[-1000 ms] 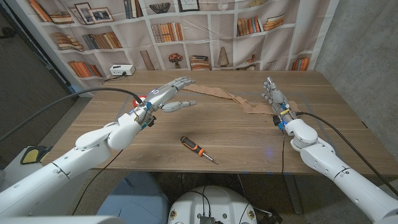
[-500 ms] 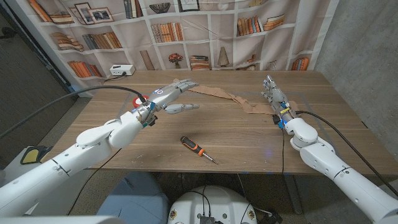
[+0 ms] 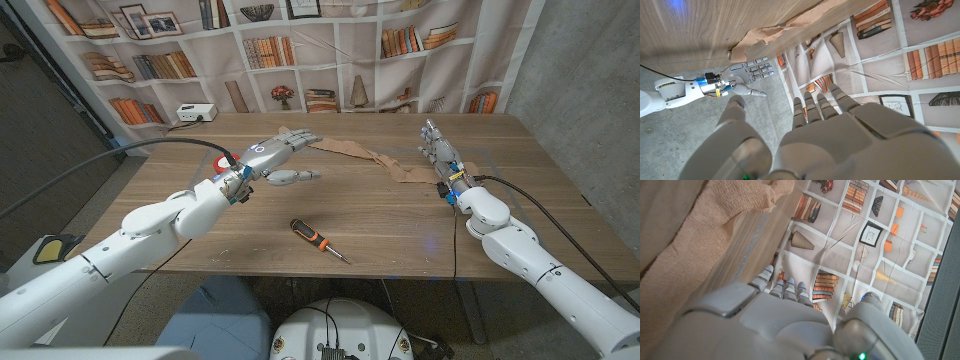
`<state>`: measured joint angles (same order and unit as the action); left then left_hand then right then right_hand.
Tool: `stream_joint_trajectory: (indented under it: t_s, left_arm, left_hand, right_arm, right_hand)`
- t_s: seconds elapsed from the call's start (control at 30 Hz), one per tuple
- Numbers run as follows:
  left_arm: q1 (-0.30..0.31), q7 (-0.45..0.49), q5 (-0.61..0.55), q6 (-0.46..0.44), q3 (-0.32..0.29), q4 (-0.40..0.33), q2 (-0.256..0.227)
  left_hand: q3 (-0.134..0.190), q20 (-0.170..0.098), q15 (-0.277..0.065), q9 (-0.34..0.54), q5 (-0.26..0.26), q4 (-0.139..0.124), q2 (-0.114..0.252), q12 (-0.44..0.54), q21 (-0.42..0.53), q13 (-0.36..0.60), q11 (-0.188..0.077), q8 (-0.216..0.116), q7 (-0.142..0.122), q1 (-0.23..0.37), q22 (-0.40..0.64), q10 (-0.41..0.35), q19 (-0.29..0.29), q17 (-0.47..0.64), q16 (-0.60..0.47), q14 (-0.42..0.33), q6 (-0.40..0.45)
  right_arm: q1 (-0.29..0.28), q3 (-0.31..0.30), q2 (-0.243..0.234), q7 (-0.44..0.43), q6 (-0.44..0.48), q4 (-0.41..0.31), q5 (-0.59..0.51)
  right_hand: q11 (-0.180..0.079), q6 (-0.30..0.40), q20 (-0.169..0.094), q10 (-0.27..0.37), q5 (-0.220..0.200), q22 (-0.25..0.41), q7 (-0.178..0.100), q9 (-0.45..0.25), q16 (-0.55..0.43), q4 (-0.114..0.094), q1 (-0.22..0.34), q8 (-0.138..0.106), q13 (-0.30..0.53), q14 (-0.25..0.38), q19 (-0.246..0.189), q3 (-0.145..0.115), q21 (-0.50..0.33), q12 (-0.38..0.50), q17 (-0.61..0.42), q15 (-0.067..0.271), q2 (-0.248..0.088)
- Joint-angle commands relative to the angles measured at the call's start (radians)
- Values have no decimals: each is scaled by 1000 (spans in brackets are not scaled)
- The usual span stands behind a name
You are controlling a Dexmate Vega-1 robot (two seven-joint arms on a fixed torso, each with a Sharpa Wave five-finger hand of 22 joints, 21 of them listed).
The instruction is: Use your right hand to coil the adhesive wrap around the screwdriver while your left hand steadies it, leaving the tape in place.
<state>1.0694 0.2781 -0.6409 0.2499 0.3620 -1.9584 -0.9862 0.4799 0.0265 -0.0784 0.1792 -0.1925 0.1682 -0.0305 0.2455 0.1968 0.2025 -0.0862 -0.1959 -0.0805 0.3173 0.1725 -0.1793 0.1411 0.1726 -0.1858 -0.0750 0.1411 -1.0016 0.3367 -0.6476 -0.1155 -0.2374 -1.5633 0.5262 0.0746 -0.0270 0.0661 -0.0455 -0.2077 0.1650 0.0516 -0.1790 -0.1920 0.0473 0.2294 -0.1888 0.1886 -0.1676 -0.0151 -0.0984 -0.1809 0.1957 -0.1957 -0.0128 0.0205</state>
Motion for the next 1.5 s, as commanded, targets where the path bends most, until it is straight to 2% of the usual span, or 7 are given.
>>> stream_joint_trajectory:
  t_s: [0.03,0.27,0.5,0.73,1.1,1.3,1.5]
  left_arm:
    - [-26,-26,-32,7,18,-7,-12]
    - [-35,-50,-36,3,21,-12,-19]
    - [-40,-59,-47,6,21,-16,-29]
    - [-31,-93,-70,4,9,-51,-68]
    - [-27,-118,-100,-3,3,-74,-85]
    - [-42,-146,-123,-2,7,-83,-95]
    - [-59,-177,-142,4,11,-99,-103]
  left_hand:
    - [4,-5,-3,3,-3,-3,1,4,-4,2,1,3,-5,13,1,-12,-3,2,-2,1,-3]
    - [4,-6,1,3,-4,-2,-3,2,-5,3,1,0,-17,21,1,-12,-5,2,2,9,7]
    - [7,-6,2,3,-6,4,-6,2,-6,3,-6,1,-14,37,0,-14,-7,2,2,11,3]
    - [11,-5,-2,3,-9,9,-11,3,-7,3,-9,0,-13,55,0,-23,-6,2,0,5,2]
    - [6,-5,-3,3,-10,7,-23,3,-7,3,-9,-2,-13,63,0,-26,-6,2,-1,2,8]
    - [8,-8,-5,3,-11,6,-22,4,-6,4,-11,-2,-16,70,0,-32,-5,2,-1,1,11]
    - [10,-9,-4,3,-12,6,-21,4,-6,4,-12,-2,-17,77,0,-34,-5,2,0,1,12]
  right_arm:
    - [-6,1,-1,-10,2,-12,-6]
    - [-15,-1,-7,3,-4,-16,1]
    - [-23,-8,-5,-7,-7,-26,4]
    - [-29,-9,-10,-11,-1,-31,1]
    - [-28,-11,-16,-9,9,-31,3]
    - [-25,-8,-12,-2,-2,-16,1]
    - [-21,-10,-19,10,4,-9,9]
  right_hand:
    - [5,-8,4,-4,2,5,4,-4,1,6,12,-2,5,-29,5,-2,-4,3,-1,1,1]
    - [4,-8,3,-3,3,5,4,-5,-2,9,15,-3,5,-25,4,-2,-5,3,-1,0,1]
    - [3,-7,3,-3,3,5,4,-5,-3,11,17,-3,5,-24,4,-2,-5,4,-1,1,2]
    - [4,-5,3,-2,4,5,5,-5,-3,12,16,-3,5,-25,4,-1,-5,4,-1,1,3]
    - [3,-5,2,-3,4,5,4,-5,-3,12,18,-3,5,-26,4,-2,-6,4,-1,2,-1]
    - [6,-5,3,-2,4,5,3,-5,-4,13,19,-3,5,-25,5,-2,-6,5,-1,2,-2]
    - [-4,-3,3,-3,5,5,-3,-5,-5,14,19,-4,5,-22,3,-2,-7,5,-1,4,-3]
